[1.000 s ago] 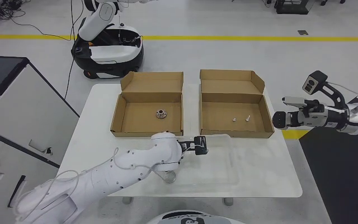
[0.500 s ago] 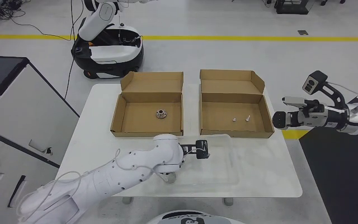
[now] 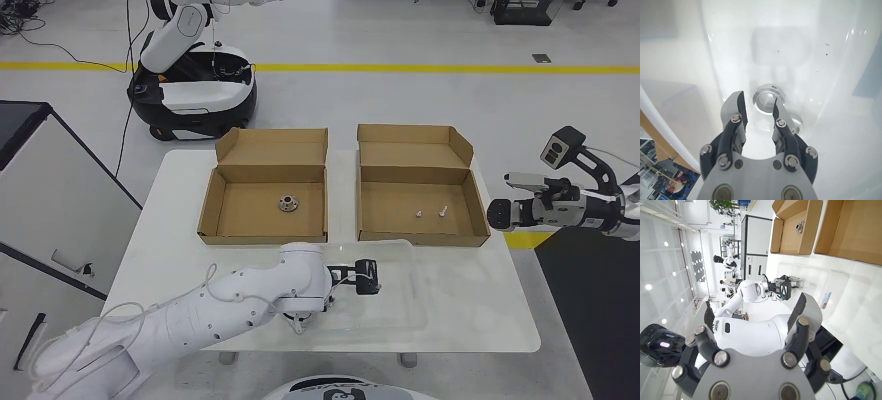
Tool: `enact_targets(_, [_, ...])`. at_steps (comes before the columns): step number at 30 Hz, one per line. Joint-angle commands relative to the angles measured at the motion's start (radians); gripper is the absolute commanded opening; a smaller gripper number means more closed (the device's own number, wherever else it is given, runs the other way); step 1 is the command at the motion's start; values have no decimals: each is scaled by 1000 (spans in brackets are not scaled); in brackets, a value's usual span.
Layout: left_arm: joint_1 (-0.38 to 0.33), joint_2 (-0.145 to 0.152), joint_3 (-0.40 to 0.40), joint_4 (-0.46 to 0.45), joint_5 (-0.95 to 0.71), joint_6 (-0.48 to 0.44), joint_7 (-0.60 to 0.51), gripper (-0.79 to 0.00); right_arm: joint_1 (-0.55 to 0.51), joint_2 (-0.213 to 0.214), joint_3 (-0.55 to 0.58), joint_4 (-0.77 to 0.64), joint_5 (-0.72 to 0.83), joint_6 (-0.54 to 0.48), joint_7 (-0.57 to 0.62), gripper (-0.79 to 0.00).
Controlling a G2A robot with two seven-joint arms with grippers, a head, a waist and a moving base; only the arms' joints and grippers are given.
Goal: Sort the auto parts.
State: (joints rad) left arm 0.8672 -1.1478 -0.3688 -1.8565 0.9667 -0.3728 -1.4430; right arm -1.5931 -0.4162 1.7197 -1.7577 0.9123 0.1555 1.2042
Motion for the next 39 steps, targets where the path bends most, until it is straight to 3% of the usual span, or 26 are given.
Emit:
enact_targets(1, [-1, -4, 2, 15, 6, -4, 12, -437, 0, 0, 0, 0, 0, 0, 0, 0])
enact_targets(9, [-3, -20, 13, 69, 10, -11, 29, -443, 0, 0, 0, 0, 0, 0, 0, 0])
enact_targets(32, [-50, -33, 38, 105, -81, 16, -20, -502, 0, 0, 0, 0, 0, 0, 0, 0])
enact_targets(35, [-49, -37, 39, 115, -84, 13, -15, -523, 0, 0, 0, 0, 0, 0, 0, 0])
enact_targets(39, [-47, -41, 38, 128, -83, 9, -9, -640, 0, 0, 0, 0, 0, 0, 0, 0])
